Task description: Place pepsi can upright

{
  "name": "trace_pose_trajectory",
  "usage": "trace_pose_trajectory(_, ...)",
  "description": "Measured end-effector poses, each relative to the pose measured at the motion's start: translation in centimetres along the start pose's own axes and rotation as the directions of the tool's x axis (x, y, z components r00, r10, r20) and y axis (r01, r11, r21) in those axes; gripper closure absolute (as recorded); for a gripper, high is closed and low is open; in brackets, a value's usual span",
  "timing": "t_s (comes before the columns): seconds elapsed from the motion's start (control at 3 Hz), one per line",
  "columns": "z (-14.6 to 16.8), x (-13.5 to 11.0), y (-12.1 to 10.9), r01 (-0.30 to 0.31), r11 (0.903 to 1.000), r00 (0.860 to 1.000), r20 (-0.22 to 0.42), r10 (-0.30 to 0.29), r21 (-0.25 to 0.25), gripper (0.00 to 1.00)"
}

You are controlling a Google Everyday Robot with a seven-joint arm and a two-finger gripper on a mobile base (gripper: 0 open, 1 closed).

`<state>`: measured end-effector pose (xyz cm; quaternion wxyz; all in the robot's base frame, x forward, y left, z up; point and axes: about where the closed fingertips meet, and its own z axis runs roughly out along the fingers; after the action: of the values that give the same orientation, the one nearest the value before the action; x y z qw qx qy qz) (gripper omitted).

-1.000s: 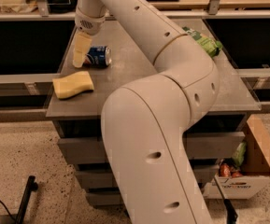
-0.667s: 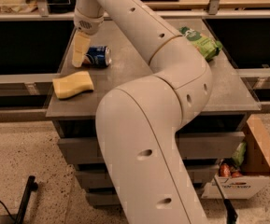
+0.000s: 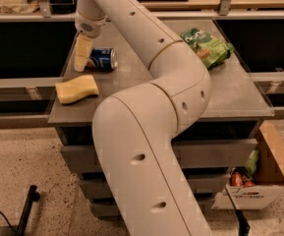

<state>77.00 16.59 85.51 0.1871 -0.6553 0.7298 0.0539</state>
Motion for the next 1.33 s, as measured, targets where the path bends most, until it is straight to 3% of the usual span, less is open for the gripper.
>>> trace_pose_trajectory(0.33,0.96,0.20,0.10,0.002,0.9999,1.000,-0.017,-0.002,-0.014,0.17)
trace_pose_trajectory(1.33,1.79,0.93,0.48,0.006,0.9995,0.999,-0.049,-0.007,-0.032,0.36)
